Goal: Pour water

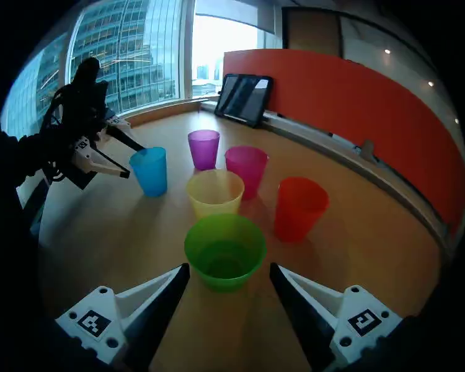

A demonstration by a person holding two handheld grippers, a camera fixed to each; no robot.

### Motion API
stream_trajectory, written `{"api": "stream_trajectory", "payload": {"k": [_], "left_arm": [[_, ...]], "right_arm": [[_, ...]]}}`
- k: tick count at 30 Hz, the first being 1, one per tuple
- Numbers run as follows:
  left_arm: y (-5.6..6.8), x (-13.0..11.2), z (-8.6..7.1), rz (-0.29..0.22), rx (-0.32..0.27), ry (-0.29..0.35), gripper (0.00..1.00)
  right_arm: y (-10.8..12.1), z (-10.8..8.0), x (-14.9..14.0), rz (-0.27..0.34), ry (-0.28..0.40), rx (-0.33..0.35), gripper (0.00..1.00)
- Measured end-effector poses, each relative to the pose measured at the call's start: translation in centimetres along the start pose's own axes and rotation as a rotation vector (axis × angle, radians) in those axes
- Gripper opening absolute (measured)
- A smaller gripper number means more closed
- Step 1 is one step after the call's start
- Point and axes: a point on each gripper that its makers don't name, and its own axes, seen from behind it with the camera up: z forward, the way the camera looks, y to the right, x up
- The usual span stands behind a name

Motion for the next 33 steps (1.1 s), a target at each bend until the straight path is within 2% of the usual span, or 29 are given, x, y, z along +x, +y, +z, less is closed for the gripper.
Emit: {"api": "stream_trajectory", "payload": {"k": [16, 28, 30, 33], "left_arm": [[0.2, 0.6, 2.5, -0.012, -0.028, 0.001, 0.96], [-0.2, 0.8, 3.3, -0.030, -0.023, 0.003, 0.96], [-0.2, 0.8, 3.3, -0.034, -0.023, 0.004, 0.95], [-0.1, 0.9, 3.4, -0.040, -0.024, 0.005, 0.87]], "right_arm": [[0.0, 1.7, 0.8, -0.001, 0.008, 0.017, 1.00], [-0.1, 2.1, 1.1, 0.002, 0.014, 0.024, 1.00], [-0.1, 2.1, 1.1, 0.002, 0.015, 0.024, 1.00], [-0.1, 2.2, 1.2, 0.003, 0.015, 0.025, 1.00]]}}
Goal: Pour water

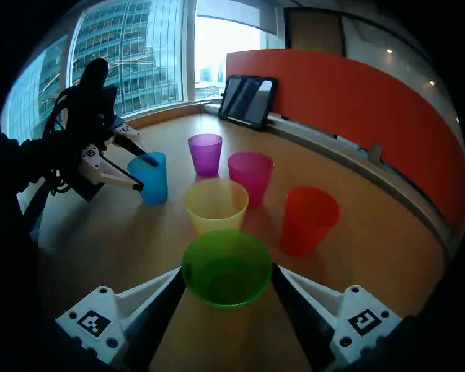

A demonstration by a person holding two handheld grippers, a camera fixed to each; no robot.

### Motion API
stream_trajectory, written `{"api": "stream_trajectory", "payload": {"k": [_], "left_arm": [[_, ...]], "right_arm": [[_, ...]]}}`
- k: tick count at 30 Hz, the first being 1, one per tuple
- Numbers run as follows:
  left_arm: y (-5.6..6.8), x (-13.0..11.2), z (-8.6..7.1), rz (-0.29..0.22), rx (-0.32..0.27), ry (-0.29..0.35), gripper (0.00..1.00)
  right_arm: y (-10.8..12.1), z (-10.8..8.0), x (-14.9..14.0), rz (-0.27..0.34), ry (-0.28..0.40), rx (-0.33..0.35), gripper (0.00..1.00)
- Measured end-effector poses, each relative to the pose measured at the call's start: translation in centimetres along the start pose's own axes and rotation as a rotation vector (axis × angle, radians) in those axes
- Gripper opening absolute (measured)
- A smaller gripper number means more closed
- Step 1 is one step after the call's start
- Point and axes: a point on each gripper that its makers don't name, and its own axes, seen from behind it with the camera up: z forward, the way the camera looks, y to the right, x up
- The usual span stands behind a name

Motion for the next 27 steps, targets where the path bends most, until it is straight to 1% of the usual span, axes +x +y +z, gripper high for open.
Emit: {"api": "stream_trajectory", "payload": {"k": [1, 5, 10, 14, 21, 27], "left_arm": [[0.0, 0.1, 0.0, -0.002, 0.000, 0.001, 0.86], [0.1, 0.3, 0.1, -0.010, -0.005, 0.004, 0.85], [0.1, 0.4, 0.0, -0.006, -0.006, 0.011, 0.85], [0.2, 0.7, -0.2, -0.003, -0.006, 0.017, 0.85], [0.5, 1.2, -0.8, 0.000, -0.005, 0.030, 0.85], [0.8, 1.9, -1.6, 0.010, 0.004, 0.051, 0.85]], "right_arm": [[0.0, 0.0, 0.0, 0.001, 0.000, 0.001, 1.00], [-0.1, 0.1, 0.1, 0.002, 0.000, 0.003, 1.00], [-0.1, 0.2, 0.1, 0.005, 0.003, 0.002, 1.00], [-0.3, 0.3, 0.3, 0.011, 0.008, 0.010, 0.92], [0.0, 0.0, 0.2, 0.009, 0.010, -0.003, 0.92], [-0.2, -0.7, 0.5, 0.006, 0.024, -0.009, 0.92]]}}
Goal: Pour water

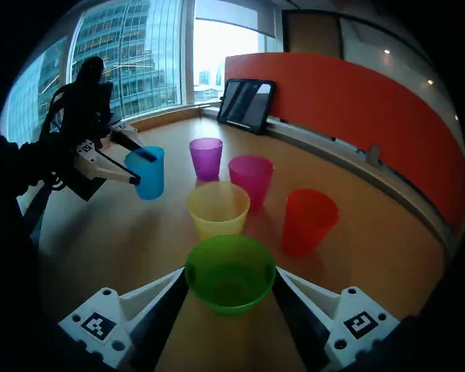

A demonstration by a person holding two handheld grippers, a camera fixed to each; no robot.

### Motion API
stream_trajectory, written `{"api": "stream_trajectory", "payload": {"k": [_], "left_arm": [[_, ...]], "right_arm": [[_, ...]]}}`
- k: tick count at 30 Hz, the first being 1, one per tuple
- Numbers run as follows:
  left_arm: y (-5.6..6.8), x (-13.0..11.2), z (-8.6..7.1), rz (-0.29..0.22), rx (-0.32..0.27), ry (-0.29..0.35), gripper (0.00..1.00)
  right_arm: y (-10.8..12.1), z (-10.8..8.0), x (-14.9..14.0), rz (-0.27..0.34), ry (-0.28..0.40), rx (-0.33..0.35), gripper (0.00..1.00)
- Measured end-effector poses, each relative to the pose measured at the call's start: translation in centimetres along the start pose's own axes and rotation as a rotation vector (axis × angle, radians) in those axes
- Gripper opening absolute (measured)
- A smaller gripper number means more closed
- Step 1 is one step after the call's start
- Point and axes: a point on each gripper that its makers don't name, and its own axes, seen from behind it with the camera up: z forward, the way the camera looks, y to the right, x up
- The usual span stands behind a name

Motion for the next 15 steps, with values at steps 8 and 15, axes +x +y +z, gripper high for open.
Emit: {"api": "stream_trajectory", "payload": {"k": [8, 15], "left_arm": [[0.7, 1.1, -1.2, -0.006, 0.006, 0.036, 0.86], [1.4, 2.6, -2.5, -0.016, 0.008, 0.082, 0.85]], "right_arm": [[-0.5, -1.6, 1.9, -0.002, 0.060, -0.015, 0.92], [-0.6, -3.2, 4.4, 0.009, 0.129, -0.034, 0.92]]}}
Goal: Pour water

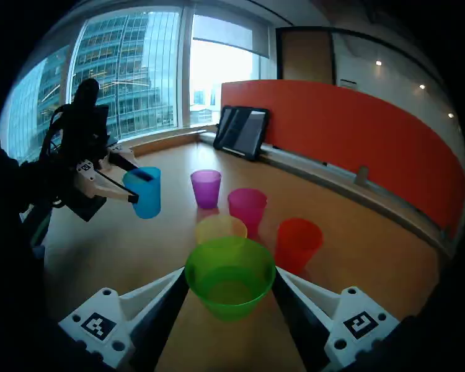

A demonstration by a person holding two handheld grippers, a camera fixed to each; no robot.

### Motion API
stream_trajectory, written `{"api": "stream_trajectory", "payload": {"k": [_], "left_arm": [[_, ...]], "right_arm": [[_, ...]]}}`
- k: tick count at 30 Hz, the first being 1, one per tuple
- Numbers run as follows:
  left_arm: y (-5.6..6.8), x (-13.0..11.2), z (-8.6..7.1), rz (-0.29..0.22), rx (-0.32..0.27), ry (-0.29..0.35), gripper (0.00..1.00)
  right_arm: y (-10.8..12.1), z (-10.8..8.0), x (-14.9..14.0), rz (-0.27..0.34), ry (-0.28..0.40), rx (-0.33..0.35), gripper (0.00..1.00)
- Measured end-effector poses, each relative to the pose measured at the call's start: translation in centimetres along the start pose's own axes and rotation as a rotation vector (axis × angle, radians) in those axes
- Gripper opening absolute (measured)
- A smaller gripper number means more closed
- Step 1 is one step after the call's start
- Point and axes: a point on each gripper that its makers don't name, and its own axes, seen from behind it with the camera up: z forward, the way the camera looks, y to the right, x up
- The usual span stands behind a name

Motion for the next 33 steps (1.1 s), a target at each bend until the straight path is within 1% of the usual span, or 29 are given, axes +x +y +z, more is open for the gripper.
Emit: {"api": "stream_trajectory", "payload": {"k": [11, 20, 29, 33], "left_arm": [[1.0, 2.7, -1.4, -0.003, 0.016, 0.092, 0.85], [1.7, 4.9, -2.6, -0.012, 0.017, 0.167, 0.85], [2.1, 7.3, -3.7, -0.001, 0.028, 0.246, 0.85], [2.6, 7.7, -3.9, 0.003, 0.017, 0.262, 0.85]], "right_arm": [[-0.3, -1.9, 4.9, -0.011, 0.124, -0.023, 0.92], [-0.5, -3.0, 8.1, -0.017, 0.215, -0.040, 0.92], [-0.8, -3.3, 10.4, -0.025, 0.278, -0.052, 0.92], [-1.0, -3.5, 11.2, -0.021, 0.298, -0.050, 0.92]]}}
